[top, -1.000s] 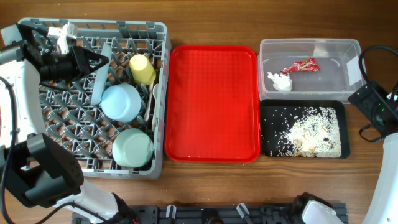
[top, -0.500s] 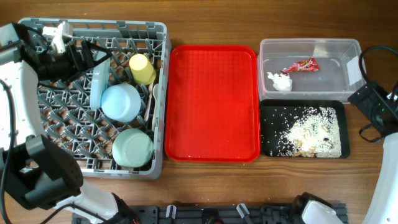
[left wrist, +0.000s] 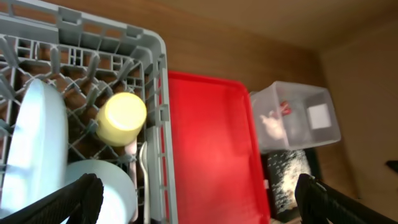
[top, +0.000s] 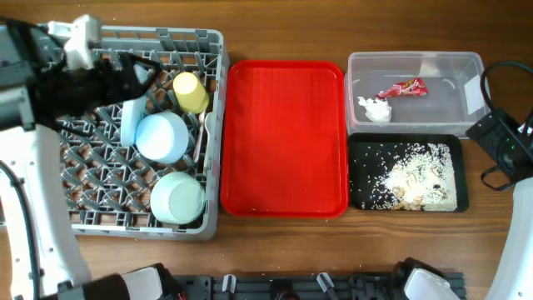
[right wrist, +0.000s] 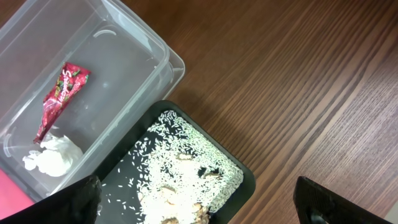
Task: Sort waste into correct bins and load items into the dishwasher rack
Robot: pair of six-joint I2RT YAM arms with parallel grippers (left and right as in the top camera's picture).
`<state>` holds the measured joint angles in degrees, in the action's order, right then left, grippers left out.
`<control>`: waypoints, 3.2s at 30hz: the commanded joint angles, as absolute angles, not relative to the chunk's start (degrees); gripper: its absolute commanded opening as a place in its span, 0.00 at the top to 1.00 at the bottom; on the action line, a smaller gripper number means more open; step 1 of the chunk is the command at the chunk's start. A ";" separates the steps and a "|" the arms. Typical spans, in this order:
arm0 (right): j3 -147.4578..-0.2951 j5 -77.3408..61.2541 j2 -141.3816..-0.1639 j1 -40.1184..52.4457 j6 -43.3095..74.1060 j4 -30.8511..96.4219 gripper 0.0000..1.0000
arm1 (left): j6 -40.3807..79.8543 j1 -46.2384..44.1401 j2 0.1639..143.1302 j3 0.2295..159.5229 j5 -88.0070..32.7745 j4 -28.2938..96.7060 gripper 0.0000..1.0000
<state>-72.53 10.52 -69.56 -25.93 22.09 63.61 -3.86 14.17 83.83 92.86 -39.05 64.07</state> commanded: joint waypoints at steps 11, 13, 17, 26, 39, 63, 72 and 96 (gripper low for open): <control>-73.49 10.70 -69.91 -26.11 22.50 63.48 0.00 | 3.51 -2.59 83.57 93.67 -16.86 64.12 0.00; -73.49 10.68 -69.91 -26.11 22.52 63.48 0.00 | 3.51 -2.79 83.59 93.67 -16.84 64.12 0.00; -73.49 10.70 -69.91 -26.11 22.52 63.46 0.00 | 3.51 -2.79 83.57 93.67 -16.84 64.12 0.00; -73.49 10.50 -73.14 -26.02 22.52 63.46 0.00 | 3.51 -2.79 83.59 93.67 -16.84 64.12 0.00; -71.55 10.50 -59.27 -24.21 22.55 60.88 0.00 | 3.51 -2.79 83.59 93.67 -16.84 64.12 0.00; -58.83 2.52 -19.07 6.57 11.07 41.69 0.00 | 3.51 -2.79 83.57 93.67 -16.84 64.12 0.00; -27.14 -9.23 -6.31 6.57 6.02 2.79 0.00 | 3.51 -2.79 83.59 93.65 -16.84 64.12 0.00; -0.27 -9.96 -0.16 6.59 7.46 -1.83 0.00 | 3.51 -2.79 83.57 93.67 -16.84 64.12 0.00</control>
<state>-1.02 -8.99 -1.06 6.24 7.42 -4.73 2.94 -2.59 83.57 92.88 -17.12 64.27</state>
